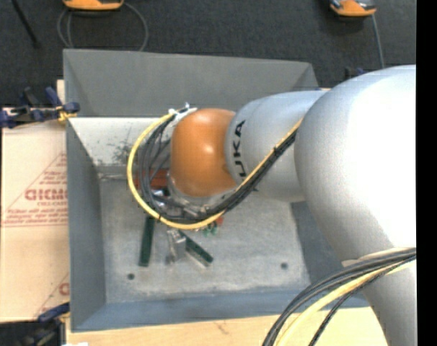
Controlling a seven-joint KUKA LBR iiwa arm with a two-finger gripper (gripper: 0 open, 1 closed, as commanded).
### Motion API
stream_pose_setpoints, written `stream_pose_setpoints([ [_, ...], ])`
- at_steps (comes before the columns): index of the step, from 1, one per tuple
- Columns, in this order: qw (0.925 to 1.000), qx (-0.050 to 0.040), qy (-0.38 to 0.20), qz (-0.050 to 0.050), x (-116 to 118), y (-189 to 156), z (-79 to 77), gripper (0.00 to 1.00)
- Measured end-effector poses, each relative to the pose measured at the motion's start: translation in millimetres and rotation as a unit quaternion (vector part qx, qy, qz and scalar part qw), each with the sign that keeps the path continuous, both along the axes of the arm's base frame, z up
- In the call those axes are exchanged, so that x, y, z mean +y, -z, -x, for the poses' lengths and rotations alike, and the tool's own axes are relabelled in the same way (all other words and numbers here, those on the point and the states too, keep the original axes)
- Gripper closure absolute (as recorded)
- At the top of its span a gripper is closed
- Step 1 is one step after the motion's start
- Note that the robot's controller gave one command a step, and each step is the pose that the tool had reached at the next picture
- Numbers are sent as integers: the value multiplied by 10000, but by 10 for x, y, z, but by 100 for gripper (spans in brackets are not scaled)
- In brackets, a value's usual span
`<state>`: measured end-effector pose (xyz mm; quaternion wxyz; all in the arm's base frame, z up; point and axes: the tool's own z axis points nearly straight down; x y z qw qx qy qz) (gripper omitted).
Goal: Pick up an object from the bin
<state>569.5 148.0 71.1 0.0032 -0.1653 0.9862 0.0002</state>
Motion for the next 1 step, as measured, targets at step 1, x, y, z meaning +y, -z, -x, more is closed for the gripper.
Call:
stream_pose_setpoints([
  [1,9930,23,-1180,2,464,7,290,0],
])
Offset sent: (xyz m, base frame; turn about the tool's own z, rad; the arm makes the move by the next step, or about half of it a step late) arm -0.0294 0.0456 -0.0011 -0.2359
